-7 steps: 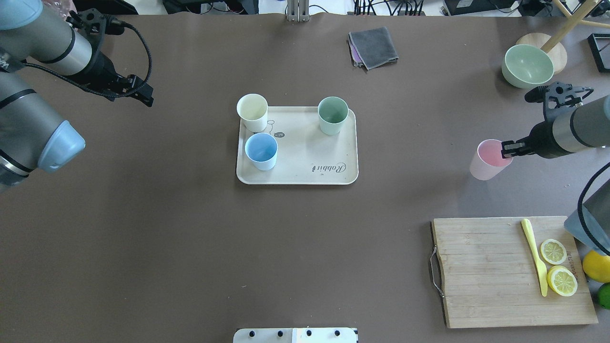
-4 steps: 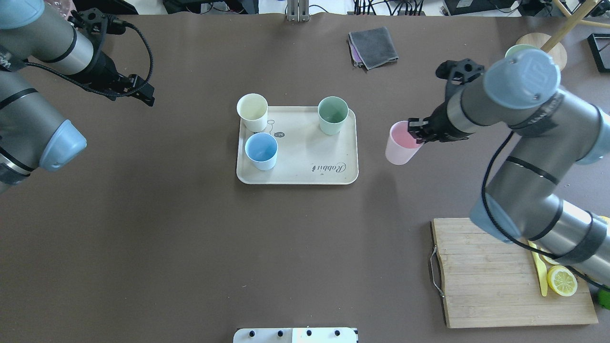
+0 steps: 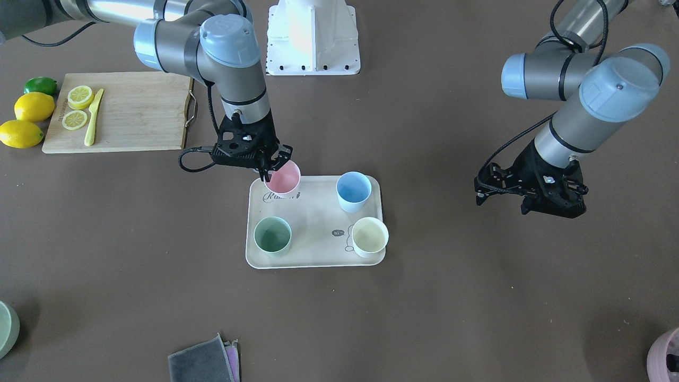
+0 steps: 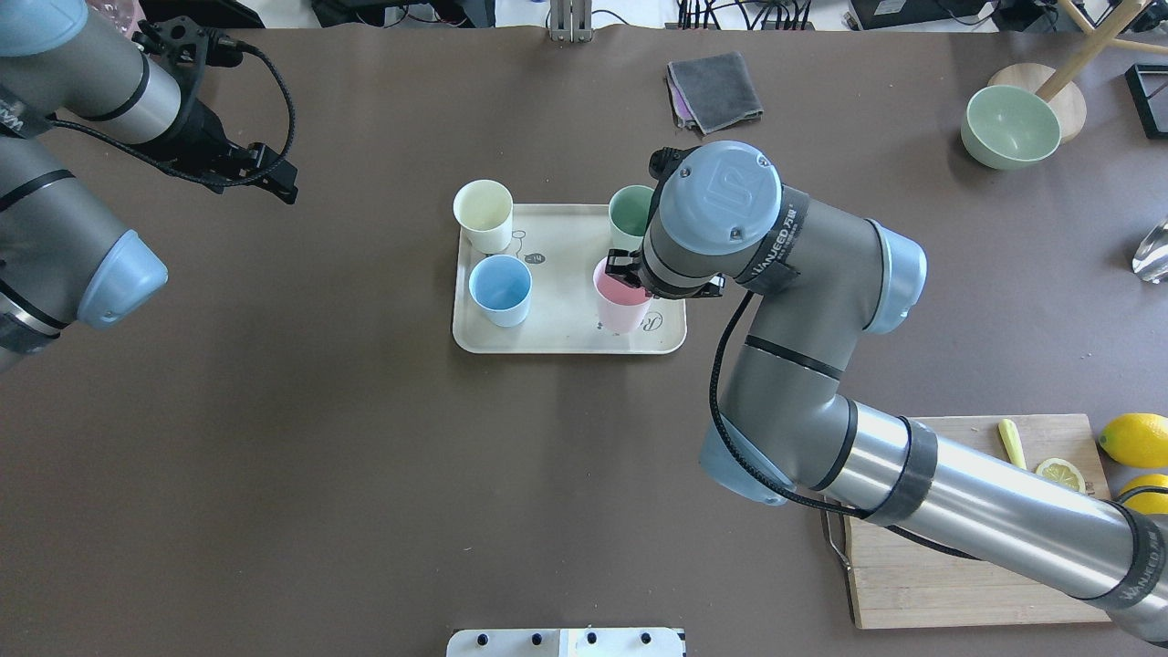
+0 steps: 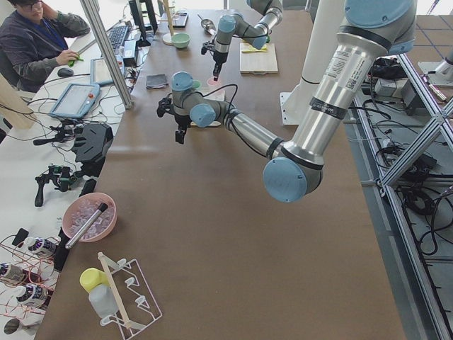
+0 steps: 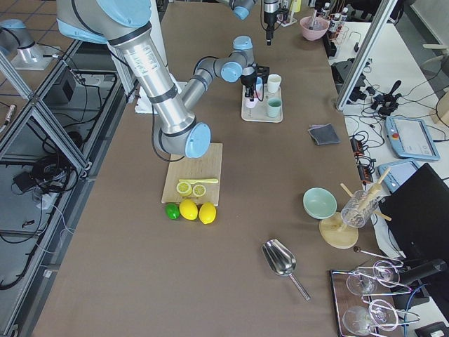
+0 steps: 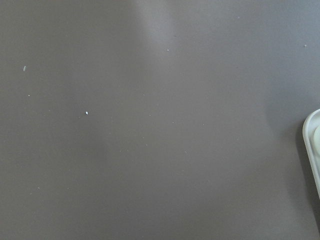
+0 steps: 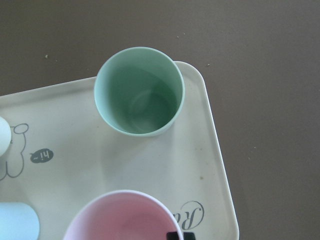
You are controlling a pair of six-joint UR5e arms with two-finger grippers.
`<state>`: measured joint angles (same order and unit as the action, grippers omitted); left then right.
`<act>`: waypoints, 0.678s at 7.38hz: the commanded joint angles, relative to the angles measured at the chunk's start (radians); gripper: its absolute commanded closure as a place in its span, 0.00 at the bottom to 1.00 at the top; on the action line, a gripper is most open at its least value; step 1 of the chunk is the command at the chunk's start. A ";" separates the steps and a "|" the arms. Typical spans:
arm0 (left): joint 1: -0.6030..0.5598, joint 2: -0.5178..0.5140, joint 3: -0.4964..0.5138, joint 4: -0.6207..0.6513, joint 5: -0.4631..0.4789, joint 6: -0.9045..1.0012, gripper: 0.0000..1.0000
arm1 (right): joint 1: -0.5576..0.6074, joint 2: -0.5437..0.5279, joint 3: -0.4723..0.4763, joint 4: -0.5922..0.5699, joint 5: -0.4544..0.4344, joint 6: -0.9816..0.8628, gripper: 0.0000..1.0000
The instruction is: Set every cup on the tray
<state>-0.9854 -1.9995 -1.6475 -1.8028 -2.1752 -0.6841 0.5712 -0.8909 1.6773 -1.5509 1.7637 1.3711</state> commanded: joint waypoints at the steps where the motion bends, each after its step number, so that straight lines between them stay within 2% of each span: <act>1: 0.001 0.004 -0.002 -0.001 0.000 -0.002 0.02 | -0.004 0.009 -0.018 0.000 -0.033 -0.009 0.00; 5: -0.001 0.013 -0.006 -0.001 0.000 0.008 0.02 | 0.068 -0.002 0.002 -0.012 -0.004 -0.096 0.00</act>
<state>-0.9862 -1.9891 -1.6522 -1.8040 -2.1752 -0.6820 0.6011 -0.8865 1.6761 -1.5539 1.7413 1.3226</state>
